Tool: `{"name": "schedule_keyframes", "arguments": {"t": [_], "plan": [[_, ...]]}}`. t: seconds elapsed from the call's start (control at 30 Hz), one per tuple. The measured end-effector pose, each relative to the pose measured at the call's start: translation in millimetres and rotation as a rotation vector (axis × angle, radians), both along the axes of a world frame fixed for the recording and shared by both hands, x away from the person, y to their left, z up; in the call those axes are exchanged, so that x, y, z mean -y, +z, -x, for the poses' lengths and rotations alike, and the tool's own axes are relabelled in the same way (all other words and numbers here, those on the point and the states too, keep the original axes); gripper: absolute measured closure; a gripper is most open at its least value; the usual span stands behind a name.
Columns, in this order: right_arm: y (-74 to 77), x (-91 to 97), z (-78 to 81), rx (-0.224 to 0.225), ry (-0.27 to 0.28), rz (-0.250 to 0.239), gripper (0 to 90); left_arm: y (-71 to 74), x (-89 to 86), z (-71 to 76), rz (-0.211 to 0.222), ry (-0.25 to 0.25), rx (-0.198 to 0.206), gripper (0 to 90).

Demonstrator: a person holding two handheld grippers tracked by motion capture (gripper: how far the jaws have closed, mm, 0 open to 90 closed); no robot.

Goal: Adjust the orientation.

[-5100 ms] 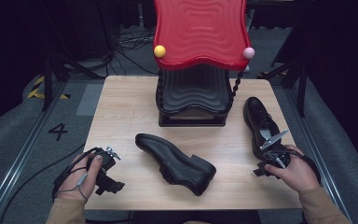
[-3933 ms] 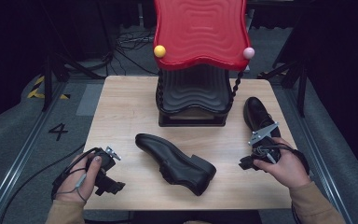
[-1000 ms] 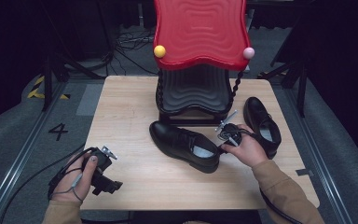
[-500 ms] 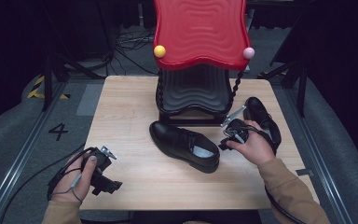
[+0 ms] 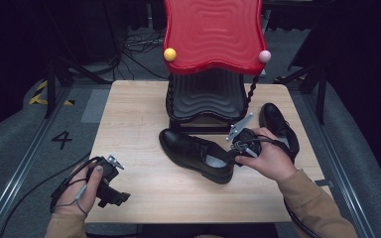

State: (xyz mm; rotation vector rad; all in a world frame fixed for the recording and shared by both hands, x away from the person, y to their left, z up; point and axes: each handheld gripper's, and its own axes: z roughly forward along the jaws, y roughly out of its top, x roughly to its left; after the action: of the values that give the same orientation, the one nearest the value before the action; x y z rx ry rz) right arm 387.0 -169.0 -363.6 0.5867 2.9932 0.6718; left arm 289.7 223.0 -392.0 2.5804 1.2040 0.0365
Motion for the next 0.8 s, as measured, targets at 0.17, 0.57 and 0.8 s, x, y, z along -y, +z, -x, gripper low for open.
{"name": "schedule_keyframes", "arguments": {"t": [0.17, 0.57, 0.8], "plan": [[-11.5, -11.6, -0.8, -0.04, 0.036, 0.034, 65.3, 0.3, -0.7, 0.6, 0.004, 0.006, 0.002, 18.3], [-50.0, -29.6, -7.4, -0.114, 0.109, 0.109, 62.6, -0.4, -1.3, 0.2, 0.004, 0.004, -0.001, 18.3], [-56.7, -34.6, -8.7, -0.112, 0.13, 0.151, 64.3, -0.4, -0.9, 0.4, 0.005, 0.007, 0.0, 18.3]]}}
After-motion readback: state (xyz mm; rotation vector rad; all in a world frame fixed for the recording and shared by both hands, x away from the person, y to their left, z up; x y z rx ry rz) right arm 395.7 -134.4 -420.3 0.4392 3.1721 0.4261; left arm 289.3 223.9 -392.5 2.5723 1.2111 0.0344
